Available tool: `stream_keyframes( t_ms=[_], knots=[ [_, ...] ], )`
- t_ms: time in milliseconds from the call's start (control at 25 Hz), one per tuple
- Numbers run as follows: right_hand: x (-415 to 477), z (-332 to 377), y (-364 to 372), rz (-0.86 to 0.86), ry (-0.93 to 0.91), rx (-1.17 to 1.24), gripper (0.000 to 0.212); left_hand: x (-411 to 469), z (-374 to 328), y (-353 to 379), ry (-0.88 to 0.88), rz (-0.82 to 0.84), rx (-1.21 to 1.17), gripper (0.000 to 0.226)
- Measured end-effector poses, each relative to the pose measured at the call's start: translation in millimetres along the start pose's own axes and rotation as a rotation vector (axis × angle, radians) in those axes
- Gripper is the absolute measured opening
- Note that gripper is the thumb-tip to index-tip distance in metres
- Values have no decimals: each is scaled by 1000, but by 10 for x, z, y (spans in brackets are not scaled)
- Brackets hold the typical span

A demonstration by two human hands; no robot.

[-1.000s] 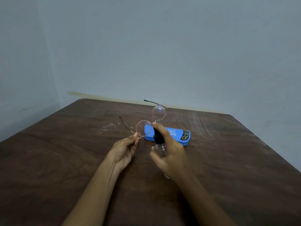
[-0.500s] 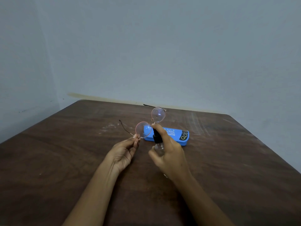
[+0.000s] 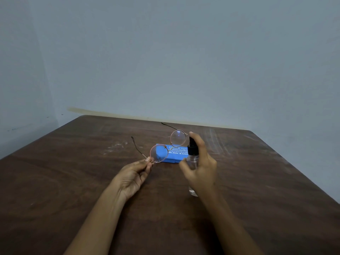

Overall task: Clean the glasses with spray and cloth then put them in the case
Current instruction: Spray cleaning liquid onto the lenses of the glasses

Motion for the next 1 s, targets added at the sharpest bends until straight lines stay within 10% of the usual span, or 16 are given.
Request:
stream_keyframes(
  t_ms=[1000],
  knots=[
    [-8,-21,6,32,14,-12,65,-3,14,-3,-6,18,26,44]
  ],
)
Point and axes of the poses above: each hand's wrist, its own x-axis towards the middle knuckle, its own y-axis out of the palm, z = x × y, the point moved 10 cm from there along x, towards the middle knuckle, and after that the axes turned 6 degrees about -y, right-handed, at the moved point
